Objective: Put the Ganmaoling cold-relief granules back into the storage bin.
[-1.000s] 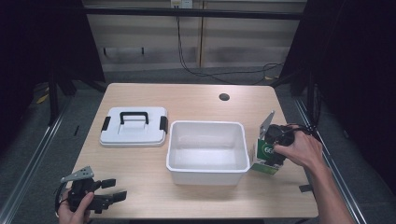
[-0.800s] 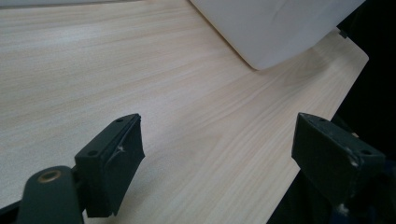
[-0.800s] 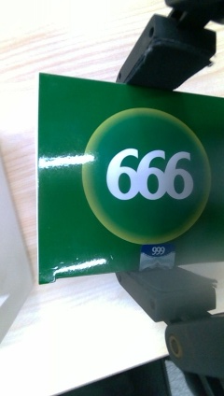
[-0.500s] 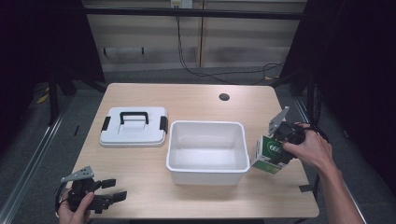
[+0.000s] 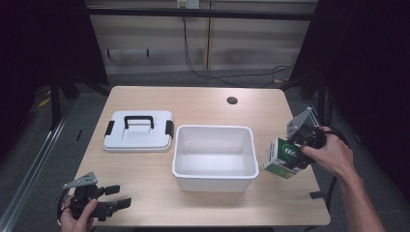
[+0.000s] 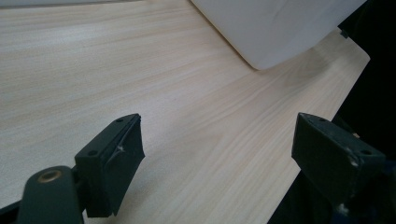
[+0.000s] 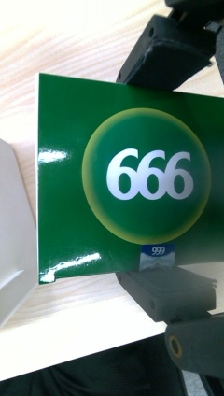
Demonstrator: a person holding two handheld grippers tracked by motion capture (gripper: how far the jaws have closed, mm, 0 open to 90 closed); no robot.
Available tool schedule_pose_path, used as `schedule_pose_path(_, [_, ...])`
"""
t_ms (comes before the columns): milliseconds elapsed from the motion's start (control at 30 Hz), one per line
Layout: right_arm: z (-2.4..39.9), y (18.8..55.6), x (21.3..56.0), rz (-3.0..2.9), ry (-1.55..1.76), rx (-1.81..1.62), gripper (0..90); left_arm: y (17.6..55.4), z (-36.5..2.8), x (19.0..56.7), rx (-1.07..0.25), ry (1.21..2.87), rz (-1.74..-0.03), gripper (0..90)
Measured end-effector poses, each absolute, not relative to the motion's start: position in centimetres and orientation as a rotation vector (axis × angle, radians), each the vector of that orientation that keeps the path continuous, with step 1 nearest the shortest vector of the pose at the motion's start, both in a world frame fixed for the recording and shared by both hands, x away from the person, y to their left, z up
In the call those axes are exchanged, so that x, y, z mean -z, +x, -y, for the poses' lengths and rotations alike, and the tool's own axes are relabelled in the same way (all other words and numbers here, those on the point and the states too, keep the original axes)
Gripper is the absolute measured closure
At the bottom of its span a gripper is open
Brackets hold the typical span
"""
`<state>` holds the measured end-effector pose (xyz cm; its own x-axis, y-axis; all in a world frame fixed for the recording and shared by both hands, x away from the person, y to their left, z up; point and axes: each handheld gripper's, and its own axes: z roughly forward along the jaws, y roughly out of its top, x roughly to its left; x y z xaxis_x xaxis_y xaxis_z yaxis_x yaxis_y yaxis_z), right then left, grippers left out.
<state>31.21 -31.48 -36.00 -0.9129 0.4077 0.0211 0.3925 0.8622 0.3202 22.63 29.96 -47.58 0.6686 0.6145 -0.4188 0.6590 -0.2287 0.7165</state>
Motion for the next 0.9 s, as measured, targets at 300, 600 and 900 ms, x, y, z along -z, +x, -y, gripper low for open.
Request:
schedule_pose_path(300, [31.9,31.1,34.8,-2.953,0.641,-0.572,16.1,22.6,-29.9,47.6,0.057,1.92,-0.996,16.6])
schedule_pose_path(600, [32.1,31.1,33.7,-2.937,0.63,-0.616,16.1,22.6,-30.0,47.6,0.06,1.918,-0.994,16.6])
schedule_pose_path(900, [32.7,30.7,32.5,-2.895,0.623,-0.676,16.2,22.6,-30.0,47.6,0.058,1.92,-0.996,16.6])
